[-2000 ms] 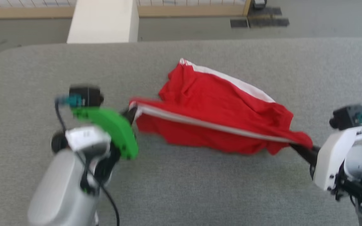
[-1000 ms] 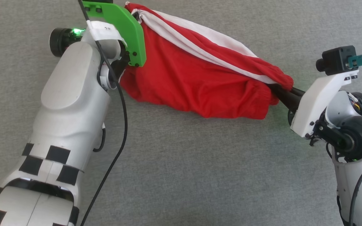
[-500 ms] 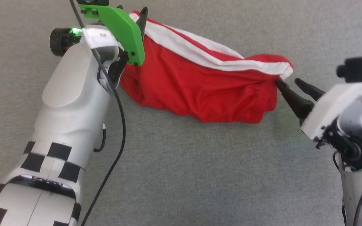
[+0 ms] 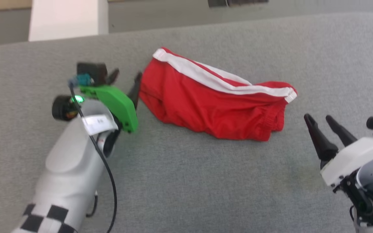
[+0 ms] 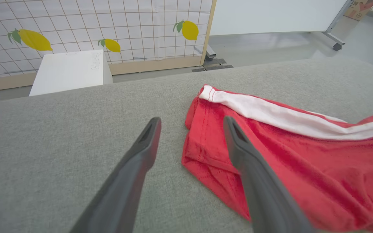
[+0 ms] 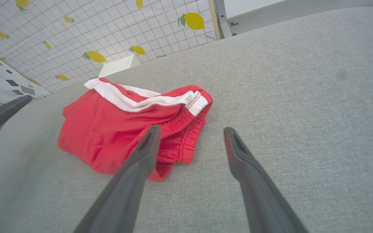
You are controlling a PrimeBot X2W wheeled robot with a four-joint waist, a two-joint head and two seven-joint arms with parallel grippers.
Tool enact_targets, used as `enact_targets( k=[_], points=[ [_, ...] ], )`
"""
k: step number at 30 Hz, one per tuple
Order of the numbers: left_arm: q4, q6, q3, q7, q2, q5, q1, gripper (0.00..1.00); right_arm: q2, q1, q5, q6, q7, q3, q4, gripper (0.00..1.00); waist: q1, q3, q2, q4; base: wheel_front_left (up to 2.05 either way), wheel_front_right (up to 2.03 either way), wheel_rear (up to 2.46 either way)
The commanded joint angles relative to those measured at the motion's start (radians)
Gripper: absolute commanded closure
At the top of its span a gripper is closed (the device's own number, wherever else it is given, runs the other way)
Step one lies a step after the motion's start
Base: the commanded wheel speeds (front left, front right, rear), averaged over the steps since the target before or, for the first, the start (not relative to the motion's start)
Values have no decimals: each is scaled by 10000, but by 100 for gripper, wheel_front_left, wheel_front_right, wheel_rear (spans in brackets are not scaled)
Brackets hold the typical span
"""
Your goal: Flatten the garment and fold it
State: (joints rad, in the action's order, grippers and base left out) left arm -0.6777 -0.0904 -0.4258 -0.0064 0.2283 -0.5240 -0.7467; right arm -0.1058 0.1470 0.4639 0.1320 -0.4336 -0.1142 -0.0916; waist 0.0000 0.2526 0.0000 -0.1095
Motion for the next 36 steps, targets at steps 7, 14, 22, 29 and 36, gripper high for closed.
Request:
enact_targets(
  k=[7, 14, 22, 29, 36],
  points=[
    [255, 354, -260, 2244, 0, -393, 248, 0, 275, -441, -109, -13, -208, 42, -566, 0, 0, -355, 0, 77, 0, 0, 0],
    [-88, 919, -590, 5518, 88, -522, -947, 0, 388, -298, -123, -13, -370, 246, -904, 0, 0, 149, 0, -422, 0, 0, 0],
    [-120, 1626, -734, 7431, 291, -411, -1969, 0, 471, -202, -102, -13, -259, 269, -964, 0, 0, 828, 0, -904, 0, 0, 0],
    [-147, 2003, -1009, 8324, 456, -274, -1838, 0, 507, -54, -67, -13, -93, 276, -960, 0, 0, 1190, 0, -1031, 0, 0, 0],
    [232, 2064, -1100, 9163, 430, -556, -1511, 100, 526, 55, -76, -13, -30, 292, -963, 0, 0, 1255, 0, -835, 0, 0, 0]
  ],
)
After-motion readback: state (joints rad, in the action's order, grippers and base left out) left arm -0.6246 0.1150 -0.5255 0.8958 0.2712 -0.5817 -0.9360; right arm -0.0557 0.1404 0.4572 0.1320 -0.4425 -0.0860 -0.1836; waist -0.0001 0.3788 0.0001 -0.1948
